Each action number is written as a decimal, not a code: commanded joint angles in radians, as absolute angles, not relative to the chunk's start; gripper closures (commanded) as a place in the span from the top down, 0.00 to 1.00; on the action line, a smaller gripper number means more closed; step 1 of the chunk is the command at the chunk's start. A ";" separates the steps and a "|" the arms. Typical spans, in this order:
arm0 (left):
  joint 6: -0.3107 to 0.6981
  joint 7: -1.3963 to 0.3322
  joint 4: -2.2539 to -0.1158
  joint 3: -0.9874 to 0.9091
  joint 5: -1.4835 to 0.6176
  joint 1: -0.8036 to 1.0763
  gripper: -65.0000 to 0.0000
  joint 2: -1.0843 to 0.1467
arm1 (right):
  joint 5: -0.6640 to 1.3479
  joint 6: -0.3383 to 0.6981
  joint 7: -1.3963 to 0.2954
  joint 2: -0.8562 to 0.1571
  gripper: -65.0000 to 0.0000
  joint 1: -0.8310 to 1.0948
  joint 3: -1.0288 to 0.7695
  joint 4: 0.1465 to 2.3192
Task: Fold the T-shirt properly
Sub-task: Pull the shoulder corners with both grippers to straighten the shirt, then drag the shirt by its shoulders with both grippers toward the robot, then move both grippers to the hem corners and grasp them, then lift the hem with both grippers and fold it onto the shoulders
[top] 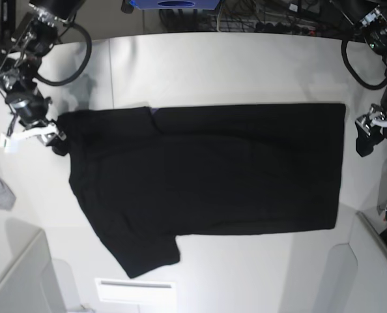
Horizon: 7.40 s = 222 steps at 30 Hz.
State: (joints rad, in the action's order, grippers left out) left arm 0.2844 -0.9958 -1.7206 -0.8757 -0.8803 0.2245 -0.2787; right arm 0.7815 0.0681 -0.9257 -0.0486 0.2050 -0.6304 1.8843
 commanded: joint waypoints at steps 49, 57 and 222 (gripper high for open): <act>0.285 -0.863 -1.391 -0.644 -0.756 0.246 0.00 -0.239 | 0.786 0.079 -0.766 -0.025 0.00 0.160 -0.786 1.391; 0.285 -0.937 -1.570 -0.653 -0.725 0.401 0.00 -0.266 | 0.786 0.079 -0.883 -0.022 0.00 0.300 -0.800 1.572; 0.492 -1.053 -1.132 -0.453 -0.193 -0.329 0.00 -0.372 | 0.782 0.137 -0.547 -0.367 0.00 -0.404 0.150 1.018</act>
